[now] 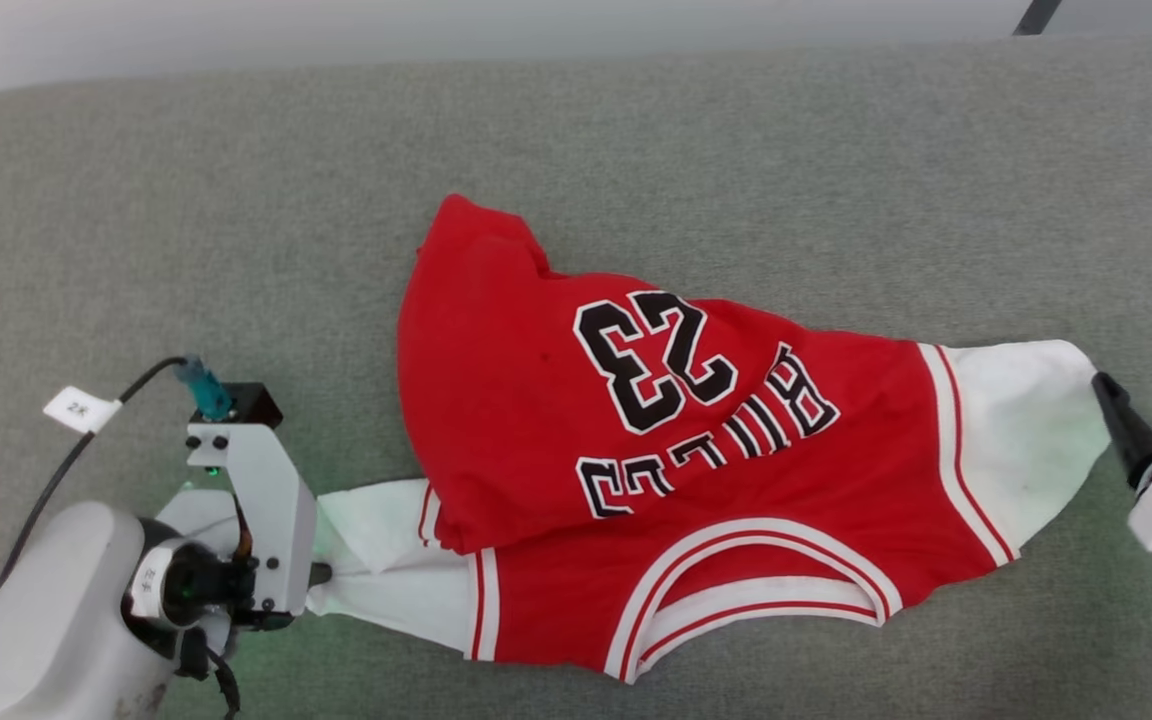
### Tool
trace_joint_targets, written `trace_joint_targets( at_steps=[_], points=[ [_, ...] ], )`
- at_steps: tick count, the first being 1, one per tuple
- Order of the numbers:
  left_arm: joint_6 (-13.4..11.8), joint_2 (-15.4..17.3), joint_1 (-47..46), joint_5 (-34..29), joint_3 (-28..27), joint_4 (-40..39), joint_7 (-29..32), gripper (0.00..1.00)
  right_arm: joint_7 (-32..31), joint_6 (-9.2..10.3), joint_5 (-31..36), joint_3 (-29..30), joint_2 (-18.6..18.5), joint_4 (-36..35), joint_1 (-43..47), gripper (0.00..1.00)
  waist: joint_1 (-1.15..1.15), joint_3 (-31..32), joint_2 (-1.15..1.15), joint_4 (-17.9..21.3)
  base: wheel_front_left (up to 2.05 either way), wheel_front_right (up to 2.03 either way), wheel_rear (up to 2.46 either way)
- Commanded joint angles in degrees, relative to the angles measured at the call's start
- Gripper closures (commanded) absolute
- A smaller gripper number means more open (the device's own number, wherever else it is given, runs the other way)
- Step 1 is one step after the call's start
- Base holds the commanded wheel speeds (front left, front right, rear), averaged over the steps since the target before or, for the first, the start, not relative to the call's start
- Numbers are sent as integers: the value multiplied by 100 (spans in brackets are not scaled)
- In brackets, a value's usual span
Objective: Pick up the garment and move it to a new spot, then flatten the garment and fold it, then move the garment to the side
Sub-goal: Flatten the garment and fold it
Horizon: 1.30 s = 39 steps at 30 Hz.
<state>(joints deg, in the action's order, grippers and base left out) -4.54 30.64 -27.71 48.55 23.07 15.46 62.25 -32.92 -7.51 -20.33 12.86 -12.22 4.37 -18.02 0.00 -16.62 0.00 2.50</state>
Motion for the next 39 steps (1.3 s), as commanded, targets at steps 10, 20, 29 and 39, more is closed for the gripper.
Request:
trace_joint_targets(
  at_steps=[10, 20, 29, 39],
  points=[
    [74, -325, -185, -44, 126, 14, -345, 100, -1337, 4, -244, 260, -494, 257, -460, 0, 0, -378, 0, -296, 0, 0, 0],
    [202, -438, -346, -52, 170, 247, -524, 100, -2158, 1, -402, 345, -322, 1055, -712, 0, 0, -542, 0, -444, 0, 0, 0],
    [307, -450, -489, -21, 144, 476, -654, 100, -2295, 1, -251, 373, -276, 1557, -858, 100, 0, -503, 0, -440, 0, 0, 0],
    [309, -318, -792, 90, 44, 253, -399, 100, -2406, 1, -758, 403, -248, 1156, -1309, 100, 0, -122, 0, -320, 0, 0, 0]
  ],
)
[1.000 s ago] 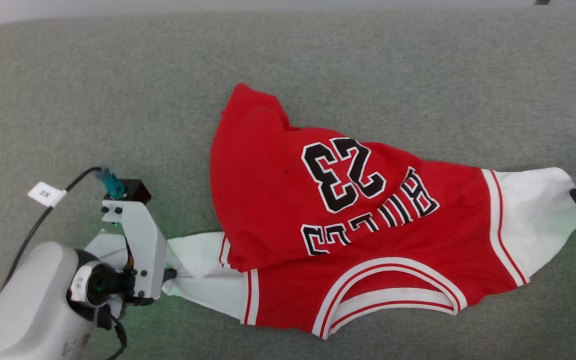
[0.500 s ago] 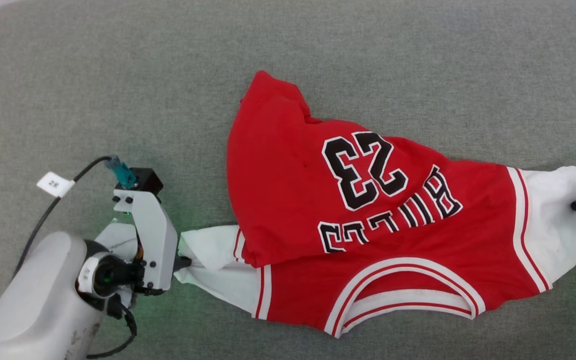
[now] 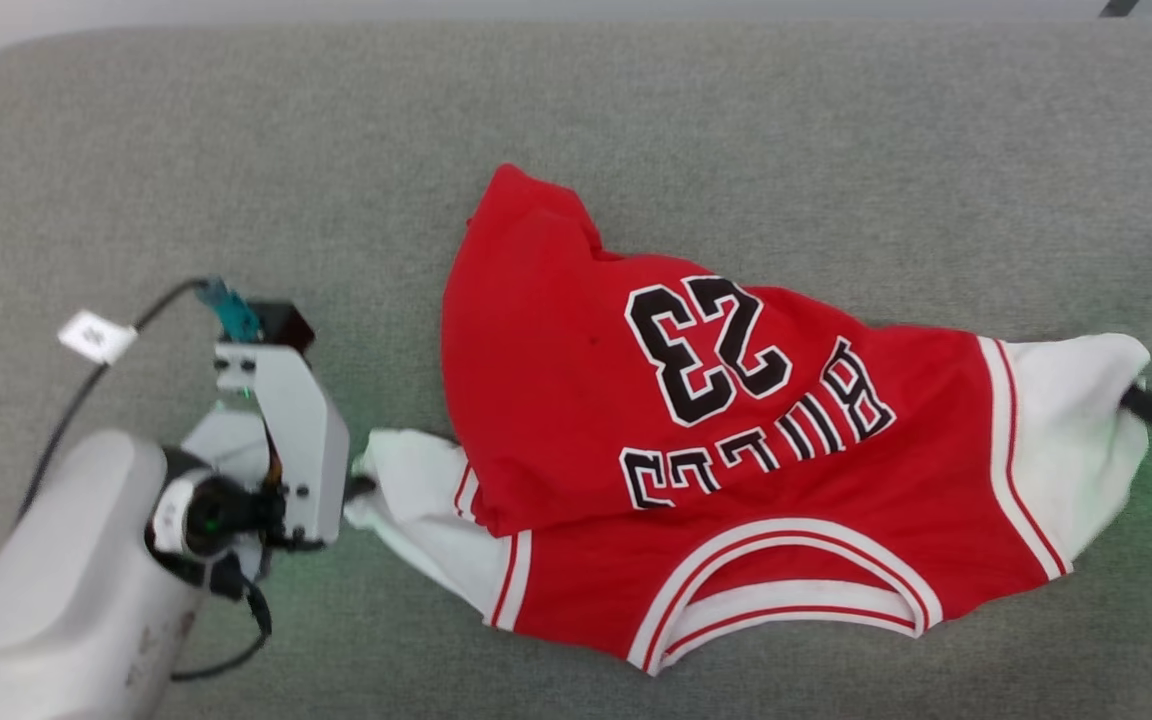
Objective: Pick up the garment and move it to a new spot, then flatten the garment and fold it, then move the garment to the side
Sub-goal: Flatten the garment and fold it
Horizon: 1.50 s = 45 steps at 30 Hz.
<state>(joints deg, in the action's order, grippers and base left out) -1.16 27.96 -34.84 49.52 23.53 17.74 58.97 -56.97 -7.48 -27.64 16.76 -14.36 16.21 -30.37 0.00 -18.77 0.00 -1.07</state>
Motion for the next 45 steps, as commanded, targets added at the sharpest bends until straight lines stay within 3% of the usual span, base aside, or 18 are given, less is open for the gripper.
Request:
trace_joint_targets(
  at_steps=[1, 11, 20, 26, 38, 45],
  points=[
    [-40, -3, -130, -22, -9, -22, -3, 100, -40, -2, -105, 17, -10, -90, -121, 100, 0, 139, 0, 41, 0, 0, 0],
    [-100, 243, -1072, -230, -68, -298, 292, 100, -54, -2, -524, 260, 313, -495, -1053, 100, 0, 550, 0, 64, 0, 0, 0],
    [267, 168, -2353, -461, -88, 79, 17, 100, 205, -2, -379, 891, 835, -83, -2465, 100, 0, 1033, 0, 53, 0, 0, 0],
    [506, -4, -3161, -702, -35, 650, -471, 100, 975, -2, 0, 1109, 961, 393, -3288, 100, 0, 1257, 0, 33, 0, 0, 0],
    [714, -229, -4391, -1212, -25, 1950, -2098, 100, 3036, -2, 106, 453, 976, 1467, -4407, 100, 0, 1455, 0, 57, 0, 0, 0],
    [741, -339, -4937, -1436, -1, 2551, -2927, 100, 3650, -2, -71, 67, 773, 1998, -4763, 100, 0, 1331, 0, 38, 0, 0, 0]
  ],
)
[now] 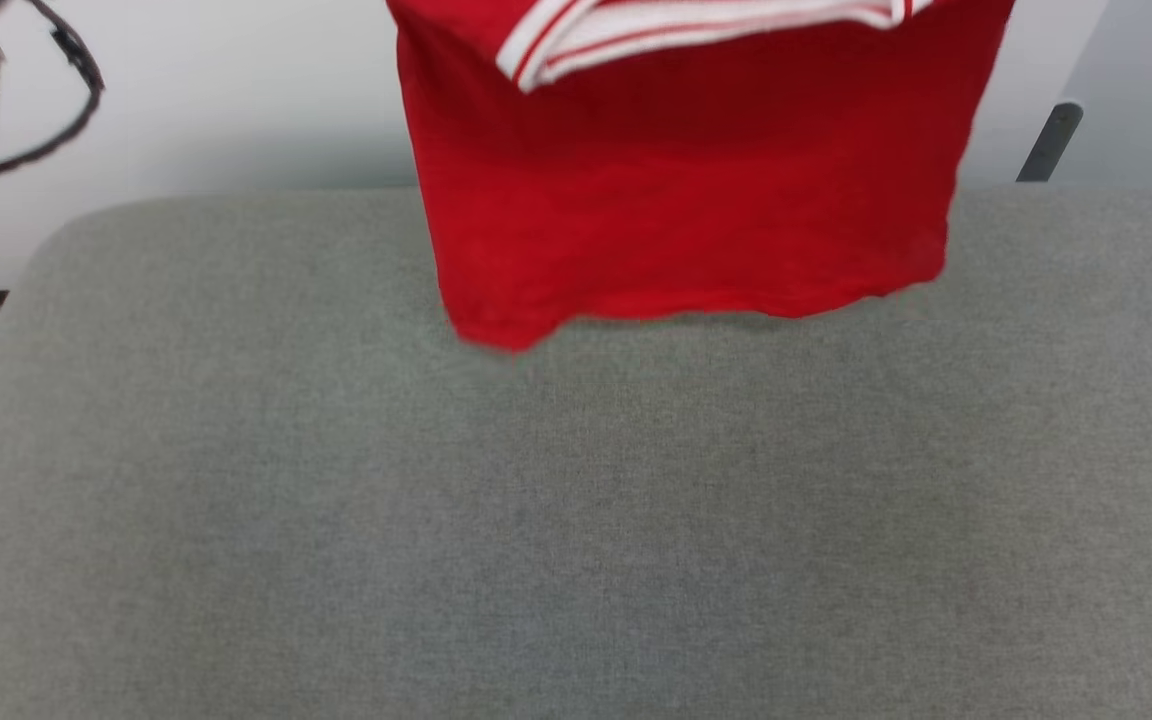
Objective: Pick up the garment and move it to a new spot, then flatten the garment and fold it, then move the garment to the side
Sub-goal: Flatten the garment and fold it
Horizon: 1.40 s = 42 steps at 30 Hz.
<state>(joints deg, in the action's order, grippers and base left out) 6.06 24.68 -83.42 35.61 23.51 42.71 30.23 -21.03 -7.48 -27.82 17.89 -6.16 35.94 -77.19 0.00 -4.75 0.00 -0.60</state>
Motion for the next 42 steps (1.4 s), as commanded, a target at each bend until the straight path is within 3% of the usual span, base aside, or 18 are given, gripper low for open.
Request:
trace_joint_targets(
  at_steps=[1, 9, 17, 22, 26, 32, 42],
  points=[
    [28, -21, -159, -64, 14, 114, -135, 100, 116, -2, -104, -91, -75, 61, -121, 100, 0, -137, 0, -15, 0, 0, 0],
    [-36, -24, -989, -257, -33, 293, -767, 100, 840, -2, -77, -759, -460, -96, -666, 100, 0, -1302, 0, 22, 0, 0, 0],
    [-282, -139, -2218, -467, -207, 386, -1830, 100, 2533, -2, 505, -1764, -882, 117, -1534, 100, 0, -2803, 0, 235, 0, 0, 0],
    [-260, -284, -2941, -504, -272, 612, -2369, 100, 3385, -1, 722, -1865, -1033, 544, -2246, 100, 0, -3651, 0, 244, 0, 0, 0],
    [-258, -347, -3471, -474, -375, 745, -2747, 100, 3594, -1, 1005, -1835, -1165, 695, -2755, 100, 0, -4347, 0, 156, 0, 0, 0],
    [-122, -426, -3749, -324, -487, 1013, -3239, 100, 3618, -1, 1402, -1750, -1033, 436, -2821, 100, 0, -5134, 0, -24, 0, 0, 0],
    [44, -537, -3159, -207, -357, 1648, -3649, 100, 3619, 1, 1294, -2043, -839, 682, -2412, 100, 0, -5278, 0, -298, 0, 0, 0]
  ],
)
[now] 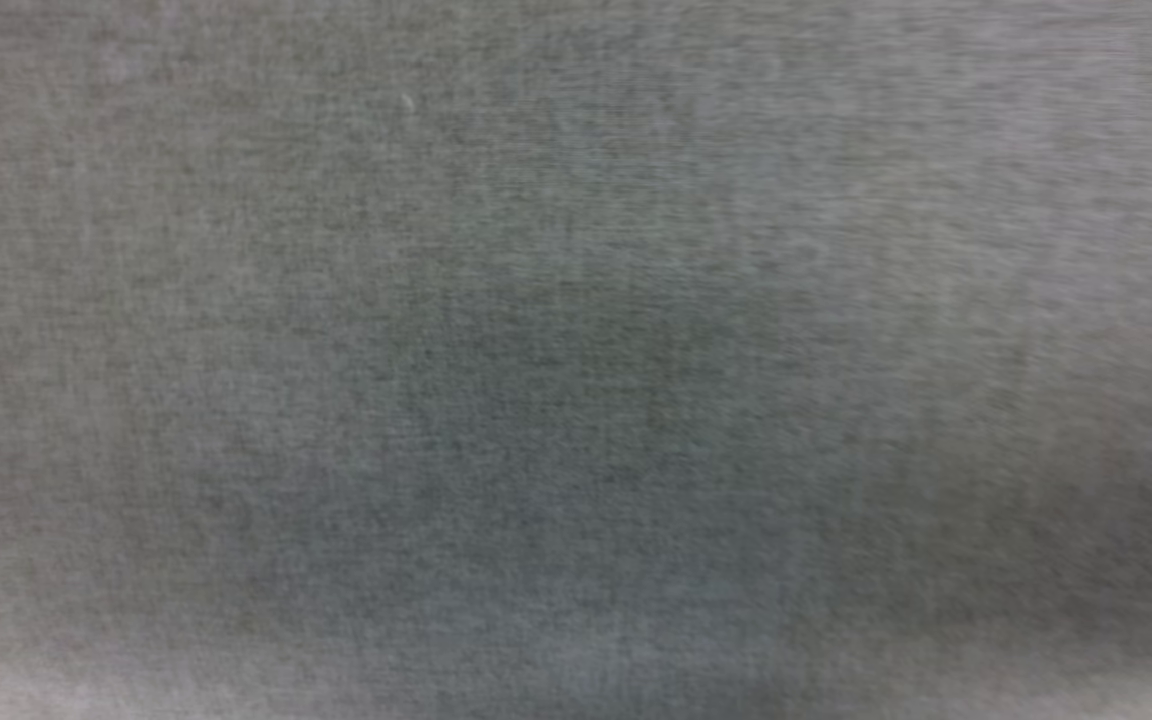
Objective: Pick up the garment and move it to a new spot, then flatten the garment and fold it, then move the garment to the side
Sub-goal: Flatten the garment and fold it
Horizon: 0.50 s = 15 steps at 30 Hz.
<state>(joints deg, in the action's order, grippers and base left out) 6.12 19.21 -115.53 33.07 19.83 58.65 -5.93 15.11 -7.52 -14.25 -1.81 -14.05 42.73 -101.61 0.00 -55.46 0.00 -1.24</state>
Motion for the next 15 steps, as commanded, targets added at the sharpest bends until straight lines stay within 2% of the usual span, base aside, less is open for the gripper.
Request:
trace_joint_targets(
  at_steps=[1, 3, 11, 15],
  points=[
    [50, 9, 101, 42, 44, 104, -54, 100, 5, 6, -152, -81, -49, 25, 55, 100, 0, -155, 0, -250, 0, 0, 0],
    [58, -5, 177, 71, 57, 191, -12, 100, 5, 6, -188, -135, -34, 84, 115, 100, 0, -81, 0, -255, 0, 0, 0],
    [135, -33, 732, 286, 243, 644, 487, 100, -38, 6, -689, -694, -403, 463, 388, 100, 0, 827, 0, -288, 0, 0, 0],
    [137, -63, 1096, 381, 423, 744, 814, 100, -482, 6, -1067, -1090, -653, 731, 675, 100, 0, 1379, 0, -305, 0, 0, 0]
  ],
)
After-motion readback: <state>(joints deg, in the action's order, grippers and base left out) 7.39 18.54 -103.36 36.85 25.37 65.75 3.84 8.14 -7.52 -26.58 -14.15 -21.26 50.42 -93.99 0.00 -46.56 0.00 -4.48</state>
